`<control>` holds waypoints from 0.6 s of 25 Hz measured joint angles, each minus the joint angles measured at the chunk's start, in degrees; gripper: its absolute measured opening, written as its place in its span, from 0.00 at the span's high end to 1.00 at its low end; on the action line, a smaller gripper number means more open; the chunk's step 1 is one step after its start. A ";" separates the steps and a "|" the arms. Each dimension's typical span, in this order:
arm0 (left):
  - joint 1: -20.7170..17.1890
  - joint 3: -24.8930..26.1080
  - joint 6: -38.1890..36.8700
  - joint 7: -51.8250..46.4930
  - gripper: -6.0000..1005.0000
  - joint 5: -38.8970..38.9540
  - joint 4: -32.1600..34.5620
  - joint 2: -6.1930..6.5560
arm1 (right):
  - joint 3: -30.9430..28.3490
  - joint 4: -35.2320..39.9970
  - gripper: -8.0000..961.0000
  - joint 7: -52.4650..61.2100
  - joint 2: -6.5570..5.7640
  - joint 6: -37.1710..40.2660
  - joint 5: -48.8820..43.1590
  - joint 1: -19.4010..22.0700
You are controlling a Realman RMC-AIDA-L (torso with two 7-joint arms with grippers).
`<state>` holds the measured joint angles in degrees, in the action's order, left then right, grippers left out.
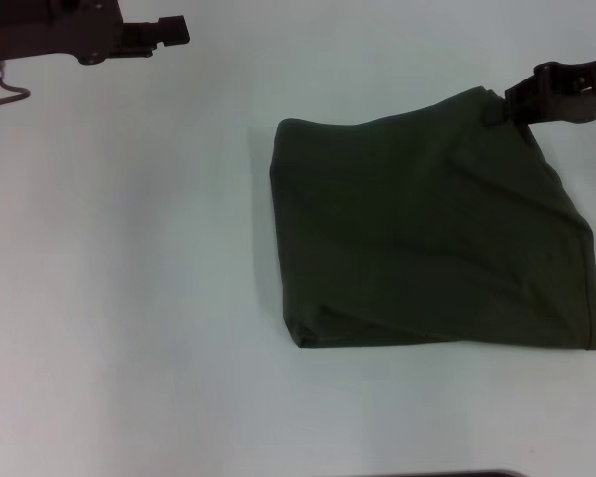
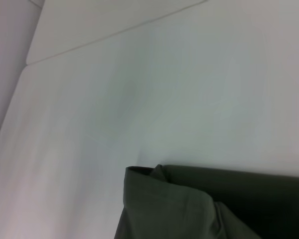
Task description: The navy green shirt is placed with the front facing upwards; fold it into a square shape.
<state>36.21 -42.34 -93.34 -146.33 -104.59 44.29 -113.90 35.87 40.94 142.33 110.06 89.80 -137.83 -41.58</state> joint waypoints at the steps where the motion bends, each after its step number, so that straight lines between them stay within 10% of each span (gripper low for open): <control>1: 0.00 0.00 0.00 0.00 0.13 0.01 0.00 0.00 | 0.01 0.00 0.90 -0.06 0.06 -0.06 0.01 -0.16; 15: 0.00 0.20 0.18 0.07 0.13 0.20 0.00 0.18 | -2.24 -0.04 0.90 -0.45 -0.93 0.69 5.69 -0.04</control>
<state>36.21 -42.14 -93.15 -146.27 -104.39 44.29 -113.71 33.63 40.90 141.87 109.13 90.49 -132.13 -41.62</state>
